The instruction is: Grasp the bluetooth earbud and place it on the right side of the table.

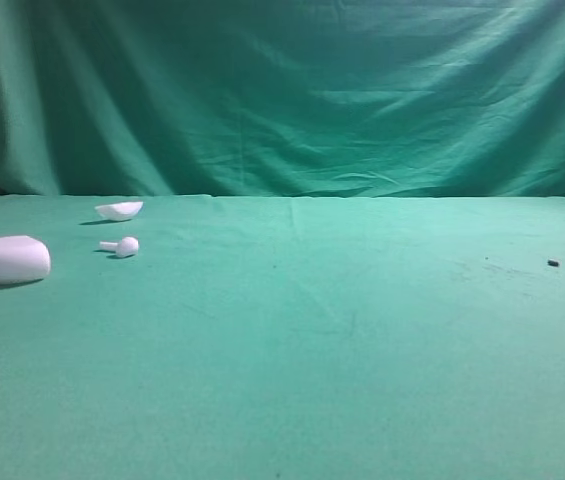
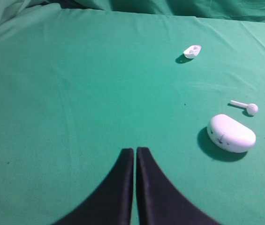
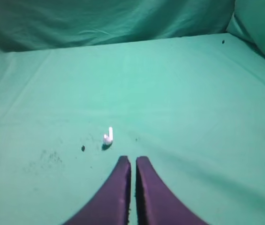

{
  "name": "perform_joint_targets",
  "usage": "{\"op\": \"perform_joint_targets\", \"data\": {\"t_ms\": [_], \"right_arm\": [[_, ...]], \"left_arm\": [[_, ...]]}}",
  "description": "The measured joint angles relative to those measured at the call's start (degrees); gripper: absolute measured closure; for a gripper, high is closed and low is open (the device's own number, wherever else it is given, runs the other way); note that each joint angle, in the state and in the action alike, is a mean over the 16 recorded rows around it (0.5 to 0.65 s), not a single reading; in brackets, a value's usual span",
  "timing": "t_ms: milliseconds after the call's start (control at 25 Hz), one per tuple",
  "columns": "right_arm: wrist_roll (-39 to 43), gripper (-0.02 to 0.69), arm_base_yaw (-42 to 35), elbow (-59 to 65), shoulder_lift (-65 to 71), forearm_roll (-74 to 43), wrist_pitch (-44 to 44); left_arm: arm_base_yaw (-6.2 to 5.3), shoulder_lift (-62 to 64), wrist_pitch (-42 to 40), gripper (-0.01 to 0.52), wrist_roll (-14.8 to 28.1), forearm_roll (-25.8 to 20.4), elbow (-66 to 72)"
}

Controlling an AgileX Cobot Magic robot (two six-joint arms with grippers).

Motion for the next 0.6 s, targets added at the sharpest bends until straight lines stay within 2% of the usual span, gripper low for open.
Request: {"op": "perform_joint_targets", "data": {"t_ms": [280, 600], "right_arm": [[0.1, 0.665, -0.7, 5.7, -0.1, -0.5, -4.3], [0.1, 0.665, -0.7, 6.7, -0.1, -0.5, -5.2]], "left_arm": [[0.0, 0.0, 0.0, 0.514, 0.0, 0.0, 0.0], [0.0, 0.0, 0.0, 0.514, 0.0, 0.0, 0.0]]}}
